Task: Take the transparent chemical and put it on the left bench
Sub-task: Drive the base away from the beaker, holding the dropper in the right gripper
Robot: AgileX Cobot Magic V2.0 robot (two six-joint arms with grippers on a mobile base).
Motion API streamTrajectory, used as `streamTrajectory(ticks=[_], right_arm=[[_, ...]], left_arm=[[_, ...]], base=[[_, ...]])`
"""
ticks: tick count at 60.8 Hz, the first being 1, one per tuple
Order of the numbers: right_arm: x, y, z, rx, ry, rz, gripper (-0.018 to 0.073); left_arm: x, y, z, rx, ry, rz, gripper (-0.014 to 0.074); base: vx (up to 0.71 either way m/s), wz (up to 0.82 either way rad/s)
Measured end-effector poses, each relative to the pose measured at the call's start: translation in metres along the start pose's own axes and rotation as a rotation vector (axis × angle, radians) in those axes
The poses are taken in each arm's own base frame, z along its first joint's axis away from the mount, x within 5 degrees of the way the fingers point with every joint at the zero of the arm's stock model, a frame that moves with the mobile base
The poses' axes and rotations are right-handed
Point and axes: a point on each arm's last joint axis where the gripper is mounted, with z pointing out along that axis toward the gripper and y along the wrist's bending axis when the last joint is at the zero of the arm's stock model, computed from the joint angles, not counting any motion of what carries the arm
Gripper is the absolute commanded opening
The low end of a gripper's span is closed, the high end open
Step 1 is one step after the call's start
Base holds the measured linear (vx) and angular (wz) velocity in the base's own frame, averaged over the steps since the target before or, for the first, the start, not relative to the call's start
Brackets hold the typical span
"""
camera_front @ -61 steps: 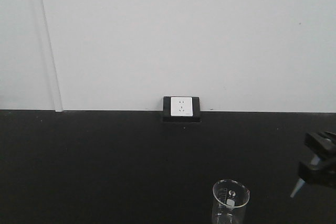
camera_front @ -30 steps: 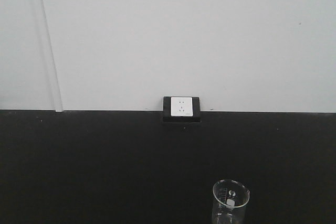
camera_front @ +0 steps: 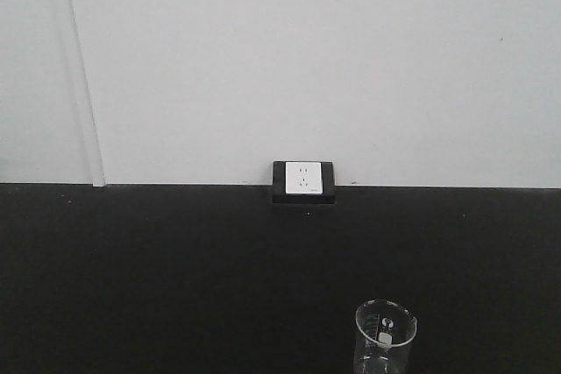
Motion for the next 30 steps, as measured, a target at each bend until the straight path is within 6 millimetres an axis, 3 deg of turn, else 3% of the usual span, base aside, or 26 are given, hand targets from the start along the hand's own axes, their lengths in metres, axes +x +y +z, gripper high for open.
streamTrajectory(ticks=[30], right_arm=[[0.0001, 0.0000, 0.0000, 0.000, 0.001, 0.000, -0.0001]], left_arm=[[0.0000, 0.0000, 0.0000, 0.000, 0.000, 0.000, -0.0003]], base=[[-0.05, -0.01]])
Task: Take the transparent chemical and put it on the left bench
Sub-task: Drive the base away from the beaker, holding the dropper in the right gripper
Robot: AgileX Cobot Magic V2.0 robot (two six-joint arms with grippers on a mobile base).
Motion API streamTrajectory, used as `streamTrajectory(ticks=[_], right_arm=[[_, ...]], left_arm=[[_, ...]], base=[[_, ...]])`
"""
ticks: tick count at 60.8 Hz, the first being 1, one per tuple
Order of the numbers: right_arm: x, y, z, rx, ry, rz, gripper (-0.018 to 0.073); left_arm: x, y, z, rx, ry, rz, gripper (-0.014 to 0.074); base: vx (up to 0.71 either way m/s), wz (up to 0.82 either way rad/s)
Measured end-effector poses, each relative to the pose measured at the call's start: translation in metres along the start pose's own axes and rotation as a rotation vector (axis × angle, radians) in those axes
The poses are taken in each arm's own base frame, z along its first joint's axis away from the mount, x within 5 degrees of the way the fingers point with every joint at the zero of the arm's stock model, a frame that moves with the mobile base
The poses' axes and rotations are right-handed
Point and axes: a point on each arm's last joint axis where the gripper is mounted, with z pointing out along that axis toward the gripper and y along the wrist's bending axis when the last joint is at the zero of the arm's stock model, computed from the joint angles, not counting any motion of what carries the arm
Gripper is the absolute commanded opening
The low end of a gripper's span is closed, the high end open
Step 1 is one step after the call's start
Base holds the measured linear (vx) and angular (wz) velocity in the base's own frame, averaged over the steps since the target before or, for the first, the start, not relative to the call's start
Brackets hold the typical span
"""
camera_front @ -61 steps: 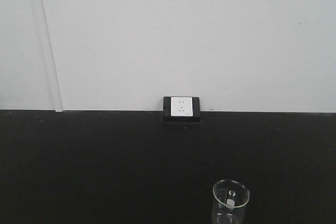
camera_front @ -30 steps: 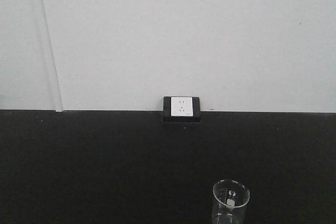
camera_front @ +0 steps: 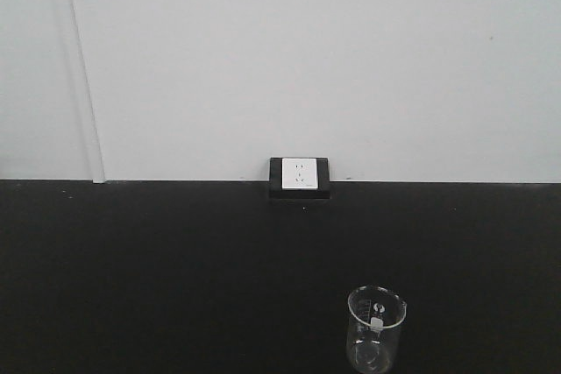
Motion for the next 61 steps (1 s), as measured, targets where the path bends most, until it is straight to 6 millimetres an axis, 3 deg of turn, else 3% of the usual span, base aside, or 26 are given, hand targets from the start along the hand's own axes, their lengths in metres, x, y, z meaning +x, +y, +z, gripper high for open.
streamTrajectory(ticks=[61], right_arm=[[0.0003, -0.0002, 0.0000, 0.002, 0.004, -0.001, -0.0001]], left_arm=[[0.0000, 0.0000, 0.0000, 0.000, 0.000, 0.000, -0.0003]], base=[[-0.28, 0.00]])
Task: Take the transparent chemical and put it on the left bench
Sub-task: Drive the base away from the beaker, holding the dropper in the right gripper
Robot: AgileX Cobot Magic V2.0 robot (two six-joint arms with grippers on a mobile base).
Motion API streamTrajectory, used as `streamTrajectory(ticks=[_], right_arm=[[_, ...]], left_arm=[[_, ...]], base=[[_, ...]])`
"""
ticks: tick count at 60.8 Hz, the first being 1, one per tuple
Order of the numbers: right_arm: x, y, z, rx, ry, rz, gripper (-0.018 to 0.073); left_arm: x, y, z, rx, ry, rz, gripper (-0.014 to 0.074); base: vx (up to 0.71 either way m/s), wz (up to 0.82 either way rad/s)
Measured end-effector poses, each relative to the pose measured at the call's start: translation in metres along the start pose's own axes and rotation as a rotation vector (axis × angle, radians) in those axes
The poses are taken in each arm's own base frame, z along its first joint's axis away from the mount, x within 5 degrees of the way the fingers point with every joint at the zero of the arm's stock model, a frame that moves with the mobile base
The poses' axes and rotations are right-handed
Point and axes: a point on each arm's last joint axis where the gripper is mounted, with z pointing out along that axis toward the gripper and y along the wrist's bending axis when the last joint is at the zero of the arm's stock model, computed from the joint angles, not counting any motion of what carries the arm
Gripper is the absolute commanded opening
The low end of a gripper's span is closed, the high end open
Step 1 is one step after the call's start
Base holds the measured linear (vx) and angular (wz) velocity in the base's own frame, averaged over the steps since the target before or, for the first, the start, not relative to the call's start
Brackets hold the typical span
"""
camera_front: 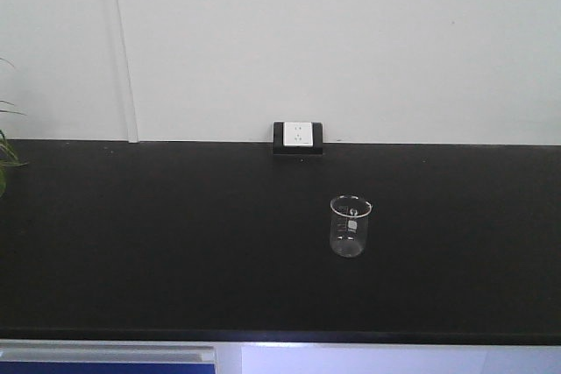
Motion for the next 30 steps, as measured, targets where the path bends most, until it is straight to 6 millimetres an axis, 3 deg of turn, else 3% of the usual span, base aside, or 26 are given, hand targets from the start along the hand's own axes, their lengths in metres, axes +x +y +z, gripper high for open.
streamTrajectory(ticks=[30], right_arm=[[0.0004, -0.0002, 0.0000, 0.002, 0.004, 0.000, 0.0000]], left_arm=[[0.0000, 0.0000, 0.0000, 0.000, 0.000, 0.000, -0.0003]], base=[[-0.38, 0.08]])
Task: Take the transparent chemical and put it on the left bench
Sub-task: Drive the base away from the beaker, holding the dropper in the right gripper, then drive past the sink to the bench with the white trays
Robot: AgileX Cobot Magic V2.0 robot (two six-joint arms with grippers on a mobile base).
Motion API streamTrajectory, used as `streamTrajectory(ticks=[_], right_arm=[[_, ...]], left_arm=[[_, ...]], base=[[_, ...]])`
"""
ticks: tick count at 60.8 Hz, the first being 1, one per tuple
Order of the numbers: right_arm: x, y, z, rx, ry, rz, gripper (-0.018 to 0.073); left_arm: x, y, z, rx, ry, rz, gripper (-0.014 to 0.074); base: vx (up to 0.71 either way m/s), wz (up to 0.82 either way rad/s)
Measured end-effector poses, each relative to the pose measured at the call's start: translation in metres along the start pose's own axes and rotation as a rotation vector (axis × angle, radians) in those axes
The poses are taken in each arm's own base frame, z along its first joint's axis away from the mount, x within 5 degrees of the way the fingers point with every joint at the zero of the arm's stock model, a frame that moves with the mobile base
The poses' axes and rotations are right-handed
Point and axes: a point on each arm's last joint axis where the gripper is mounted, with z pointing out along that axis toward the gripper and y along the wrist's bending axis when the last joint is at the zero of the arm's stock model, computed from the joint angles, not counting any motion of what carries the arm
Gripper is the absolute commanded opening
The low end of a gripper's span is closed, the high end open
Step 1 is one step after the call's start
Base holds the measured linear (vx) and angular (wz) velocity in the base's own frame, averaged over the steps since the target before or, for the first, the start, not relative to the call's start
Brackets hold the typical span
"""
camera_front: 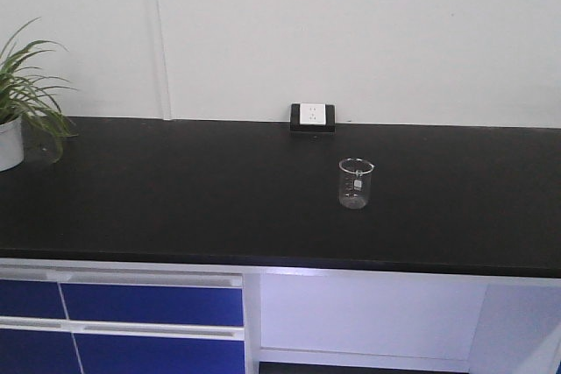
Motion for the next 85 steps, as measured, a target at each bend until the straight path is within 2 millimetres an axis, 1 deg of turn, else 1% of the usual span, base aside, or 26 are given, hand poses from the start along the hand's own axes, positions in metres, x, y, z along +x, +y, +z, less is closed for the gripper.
streamTrajectory(ticks=[60, 85], right_arm=[[0.0001, 0.0000, 0.0000, 0.001, 0.001, 0.000, 0.0000], [0.0001, 0.0000, 0.0000, 0.001, 0.001, 0.000, 0.0000]], left_arm=[[0.0000, 0.0000, 0.0000, 0.000, 0.000, 0.000, -0.0003], [0.0000, 0.0000, 0.0000, 0.000, 0.000, 0.000, -0.0003]], base=[[-0.36, 0.29], [-0.27, 0.48]])
